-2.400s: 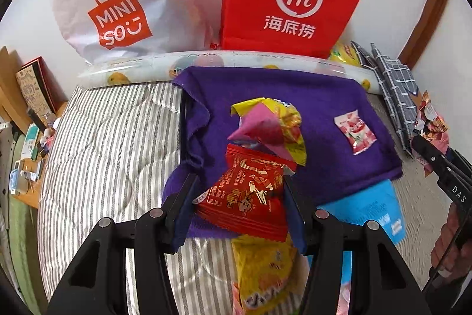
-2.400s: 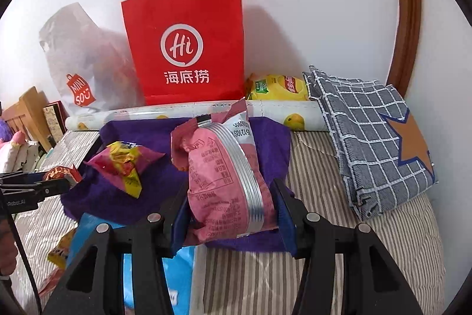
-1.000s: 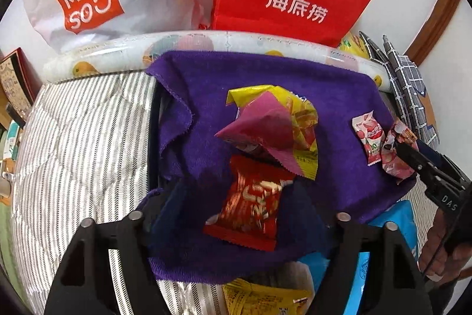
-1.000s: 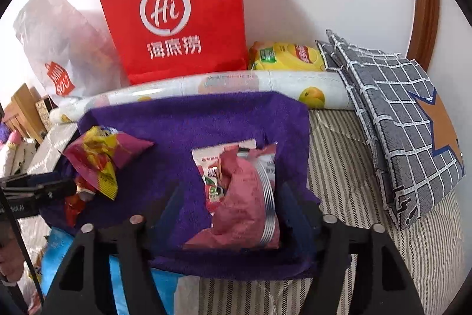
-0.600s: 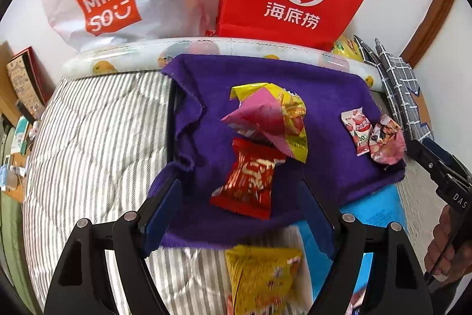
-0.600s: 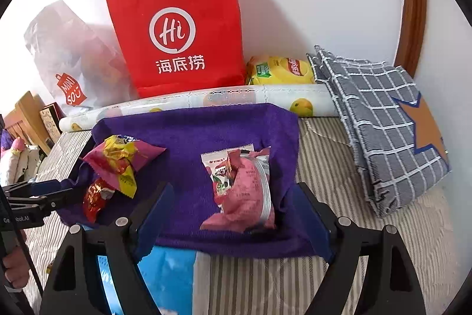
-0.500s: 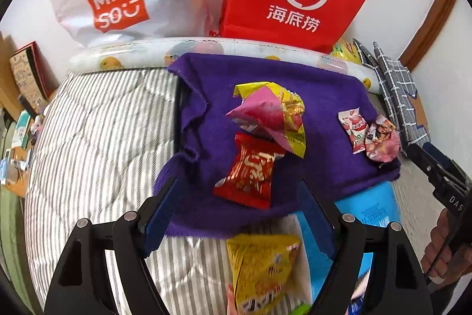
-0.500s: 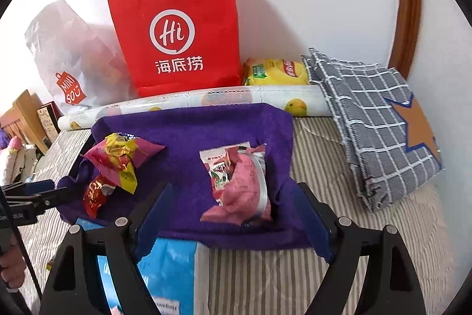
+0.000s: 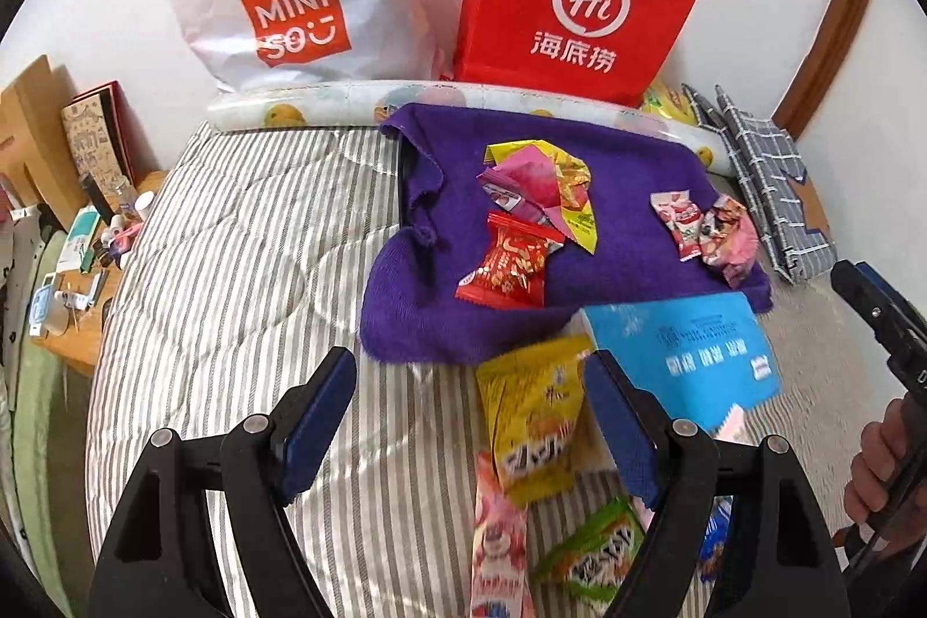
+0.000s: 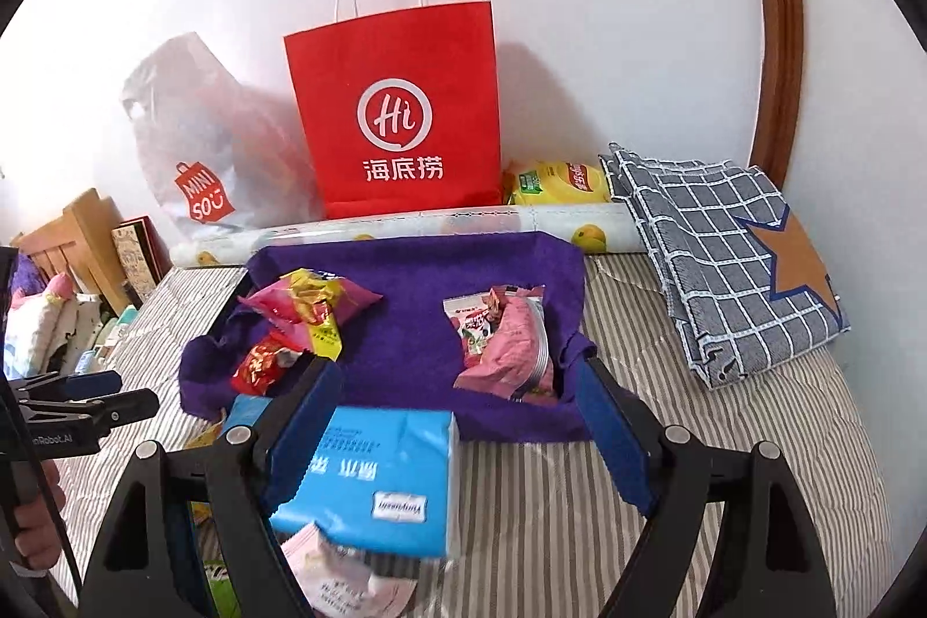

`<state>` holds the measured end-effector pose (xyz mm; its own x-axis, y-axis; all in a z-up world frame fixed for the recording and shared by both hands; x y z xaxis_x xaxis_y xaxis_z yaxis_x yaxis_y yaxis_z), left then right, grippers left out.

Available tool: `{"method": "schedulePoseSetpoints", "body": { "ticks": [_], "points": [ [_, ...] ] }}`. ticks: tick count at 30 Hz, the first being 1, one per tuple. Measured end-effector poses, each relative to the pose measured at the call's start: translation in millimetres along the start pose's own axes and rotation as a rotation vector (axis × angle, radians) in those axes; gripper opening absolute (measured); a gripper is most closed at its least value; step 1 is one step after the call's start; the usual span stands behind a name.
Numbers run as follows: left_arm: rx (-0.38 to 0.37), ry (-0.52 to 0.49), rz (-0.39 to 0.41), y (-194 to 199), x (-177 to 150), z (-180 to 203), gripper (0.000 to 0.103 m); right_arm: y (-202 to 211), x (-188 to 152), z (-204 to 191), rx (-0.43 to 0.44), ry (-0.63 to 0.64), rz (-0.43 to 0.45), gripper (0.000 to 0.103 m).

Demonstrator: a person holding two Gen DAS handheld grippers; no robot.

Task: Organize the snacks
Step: 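Withdraw both open tools from the purple towel, then move right tool to white-pink wafer packet while left tool reaches yellow chip bag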

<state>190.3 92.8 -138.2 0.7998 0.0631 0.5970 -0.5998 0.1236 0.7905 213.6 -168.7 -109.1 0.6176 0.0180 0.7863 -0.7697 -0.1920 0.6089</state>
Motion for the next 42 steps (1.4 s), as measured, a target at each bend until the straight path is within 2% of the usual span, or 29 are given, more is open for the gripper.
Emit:
{"method": "schedulePoseSetpoints", "body": {
  "ticks": [3, 10, 21, 30, 34, 42],
  "points": [
    [-0.026, 0.004, 0.014, 9, -10, -1, 0.081, 10, -10, -1, 0.012, -0.004, 0.007, 0.082],
    [-0.04, 0.02, 0.008, 17, -29, -3, 0.081, 14, -42, -8, 0.02, 0.03, -0.074, 0.082],
    [-0.051, 0.03, 0.0, 24, -53, -8, 0.081, 0, -96, -18, 0.07, 0.009, -0.223, 0.082],
    [-0.054, 0.023, -0.003, 27, -59, -10, 0.081, -15, -115, -33, 0.033, 0.083, -0.286, 0.082],
    [-0.048, 0.02, -0.004, 27, -61, -13, 0.081, -24, -122, -30, 0.032, 0.069, -0.327, 0.082],
    [-0.055, 0.024, -0.018, 23, -63, -15, 0.081, -30, -133, -34, 0.015, 0.102, -0.344, 0.082]
  ]
}}
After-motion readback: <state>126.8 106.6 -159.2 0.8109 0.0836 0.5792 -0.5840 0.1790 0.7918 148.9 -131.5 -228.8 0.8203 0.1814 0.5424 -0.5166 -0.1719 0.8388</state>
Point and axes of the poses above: each gripper's, at about its wrist camera, not at the fingertips, and y roughly against the way its jaws point, z to its right, x to its top, the point moved 3 cm from there along -y, roughly the way its jaws point, and after that the axes turned 3 degrees about -y, right-handed, at the moved point
